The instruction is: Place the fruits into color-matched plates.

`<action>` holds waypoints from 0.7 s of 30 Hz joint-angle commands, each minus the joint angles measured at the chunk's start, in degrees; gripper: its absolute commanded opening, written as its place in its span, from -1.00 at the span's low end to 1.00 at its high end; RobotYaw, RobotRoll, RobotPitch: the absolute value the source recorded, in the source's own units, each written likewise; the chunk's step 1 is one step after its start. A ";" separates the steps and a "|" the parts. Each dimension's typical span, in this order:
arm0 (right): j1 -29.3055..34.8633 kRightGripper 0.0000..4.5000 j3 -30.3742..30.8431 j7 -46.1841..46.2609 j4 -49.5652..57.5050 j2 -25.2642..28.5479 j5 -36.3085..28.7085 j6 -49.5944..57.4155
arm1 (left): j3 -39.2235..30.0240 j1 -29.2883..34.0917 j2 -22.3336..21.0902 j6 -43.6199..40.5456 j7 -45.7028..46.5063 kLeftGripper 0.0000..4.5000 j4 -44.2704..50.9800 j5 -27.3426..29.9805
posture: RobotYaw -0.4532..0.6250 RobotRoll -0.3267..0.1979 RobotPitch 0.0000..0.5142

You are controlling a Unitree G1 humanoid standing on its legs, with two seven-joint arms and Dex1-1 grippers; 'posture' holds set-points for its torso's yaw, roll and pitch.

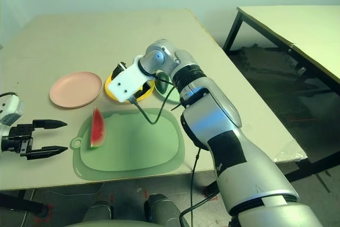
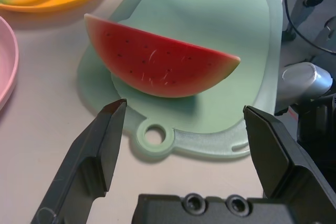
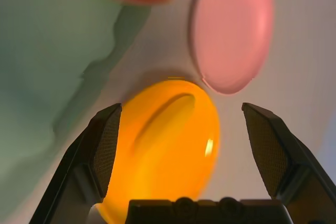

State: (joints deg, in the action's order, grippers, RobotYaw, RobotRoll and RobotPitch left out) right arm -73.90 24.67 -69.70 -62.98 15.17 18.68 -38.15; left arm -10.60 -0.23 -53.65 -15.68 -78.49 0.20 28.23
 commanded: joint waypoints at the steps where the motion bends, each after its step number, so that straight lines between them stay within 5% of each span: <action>1: 6.98 0.98 -10.19 -4.87 8.64 3.92 -12.83 19.02 | -1.60 2.08 0.16 1.45 0.05 1.00 0.56 0.17 | -0.12 0.25 -0.86; 7: 33.12 0.98 -23.95 -13.46 37.40 14.61 -35.53 50.53 | -1.25 1.73 0.34 1.99 -0.43 1.00 -0.56 0.15 | -0.24 0.25 -0.90; 11: 50.08 0.98 -26.89 -19.21 49.95 19.22 -43.85 54.20 | 0.98 -1.95 -0.57 3.23 -3.43 1.00 -4.01 -1.19 | -0.33 0.25 -0.92; 18: 60.90 0.98 -22.72 -22.80 53.19 24.70 -49.84 44.53 | 5.38 -16.05 -0.27 15.68 -12.13 1.00 -13.00 -5.25 | -0.39 0.25 -0.96; 21: 60.47 0.98 -21.00 -22.80 52.50 24.32 -51.26 41.75 | 10.93 -22.86 -1.88 24.68 -13.95 1.00 -16.64 -7.20 | -0.40 0.25 -0.98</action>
State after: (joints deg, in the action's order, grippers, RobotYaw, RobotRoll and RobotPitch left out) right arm -12.03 2.50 -92.40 -10.87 39.98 -31.44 5.41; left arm -2.72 -20.71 -54.39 4.22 -91.40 -15.15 22.43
